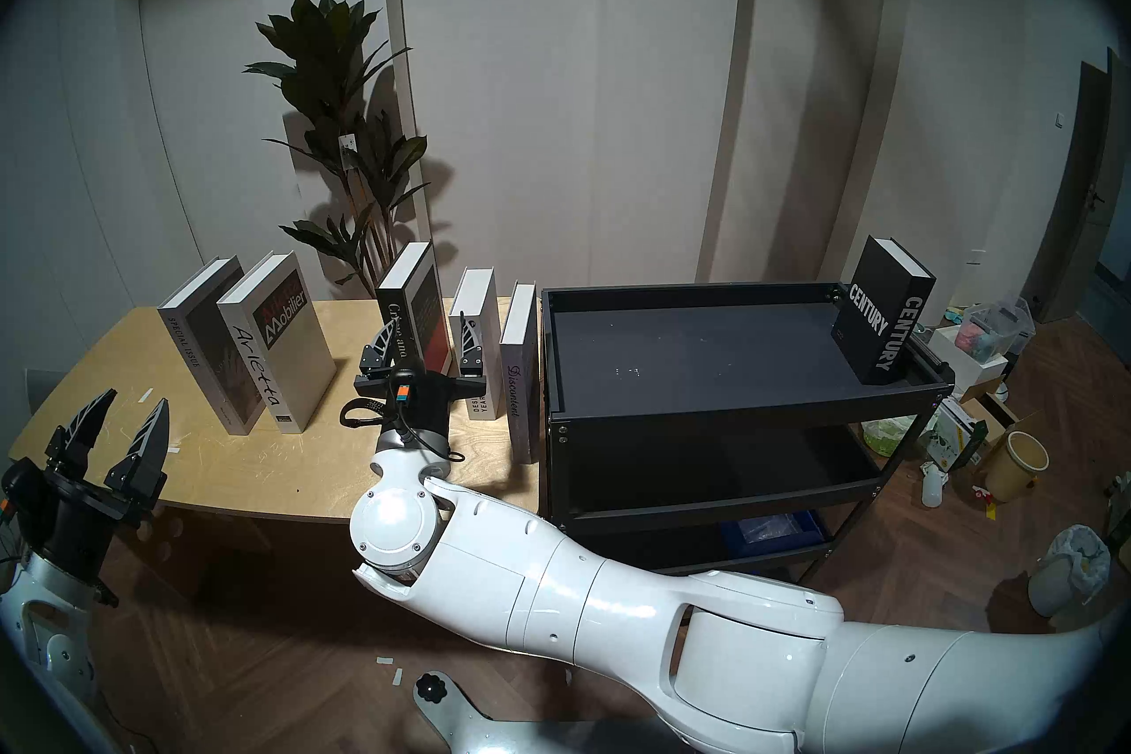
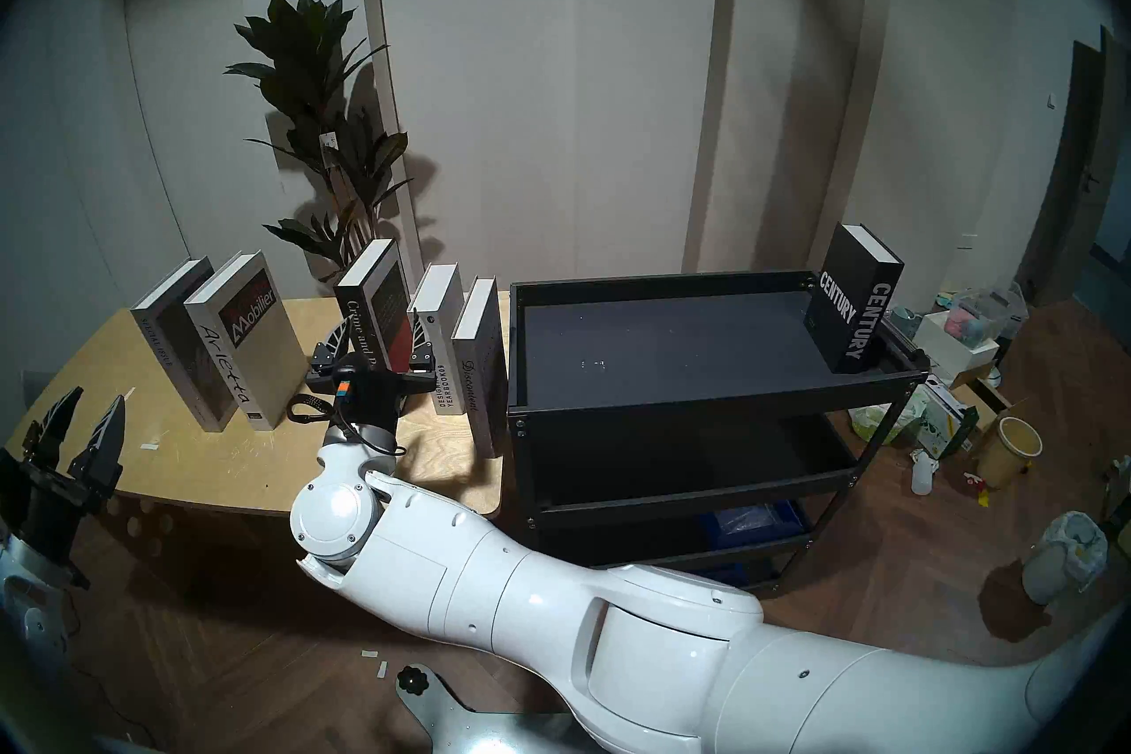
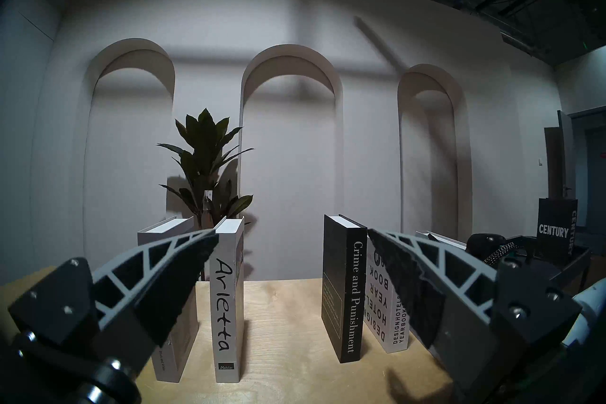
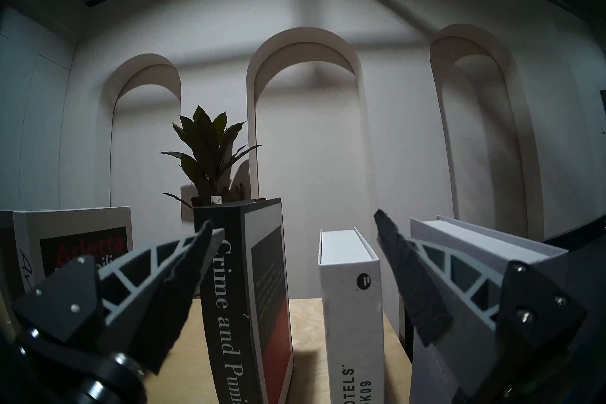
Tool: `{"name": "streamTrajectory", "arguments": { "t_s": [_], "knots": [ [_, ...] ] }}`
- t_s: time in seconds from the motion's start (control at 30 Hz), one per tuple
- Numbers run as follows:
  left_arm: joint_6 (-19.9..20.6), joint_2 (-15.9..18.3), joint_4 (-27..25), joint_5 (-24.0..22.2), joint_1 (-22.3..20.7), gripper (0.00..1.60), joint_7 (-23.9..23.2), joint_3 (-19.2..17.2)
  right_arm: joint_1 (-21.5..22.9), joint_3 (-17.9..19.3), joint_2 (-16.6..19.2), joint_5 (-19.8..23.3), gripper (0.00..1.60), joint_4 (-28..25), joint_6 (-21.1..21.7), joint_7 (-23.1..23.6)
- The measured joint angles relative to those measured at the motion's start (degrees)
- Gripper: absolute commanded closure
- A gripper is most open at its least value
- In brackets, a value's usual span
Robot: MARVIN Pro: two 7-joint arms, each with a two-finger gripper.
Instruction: Move the books from the display table onto the shelf, standing them upright with spines facing out and tallest at one end
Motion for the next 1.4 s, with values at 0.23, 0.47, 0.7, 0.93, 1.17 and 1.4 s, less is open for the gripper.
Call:
{"name": "streamTrajectory", "arguments": {
  "t_s": [0.23, 0.47, 0.7, 0.93, 1.17, 1.4],
  "knots": [
    [0.0, 0.23, 1.08, -1.18, -0.26, 0.0, -1.44, -0.44, 1.64, -0.09, -1.81, 2.17, 0.0, 3.91, -0.77, 0.91],
    [0.03, 0.7, 1.91, -2.08, -0.8, 0.0, -2.7, -0.6, 3.1, 0.46, -3.29, 4.06, 0.0, 7.8, -2.09, 1.36],
    [0.08, 1.08, 2.12, -2.52, -1.18, 0.0, -3.35, -0.78, 4.21, 0.68, -4.37, 5.53, 0.0, 11.08, -3.33, 1.83],
    [0.21, 1.51, 2.59, -3.03, -1.59, 0.0, -3.82, -0.84, 5.32, 0.61, -5.53, 7.22, 0.0, 14.53, -4.72, 2.09],
    [0.35, 2.08, 3.35, -3.6, -2.05, 0.0, -4.21, -0.85, 6.41, 0.27, -6.41, 9.04, 0.0, 17.88, -6.44, 2.03],
    [0.49, 2.53, 3.8, -3.95, -2.37, 0.0, -4.39, -0.85, 7.22, -0.73, -6.69, 10.46, 0.0, 19.8, -7.37, 1.94]
  ]
}}
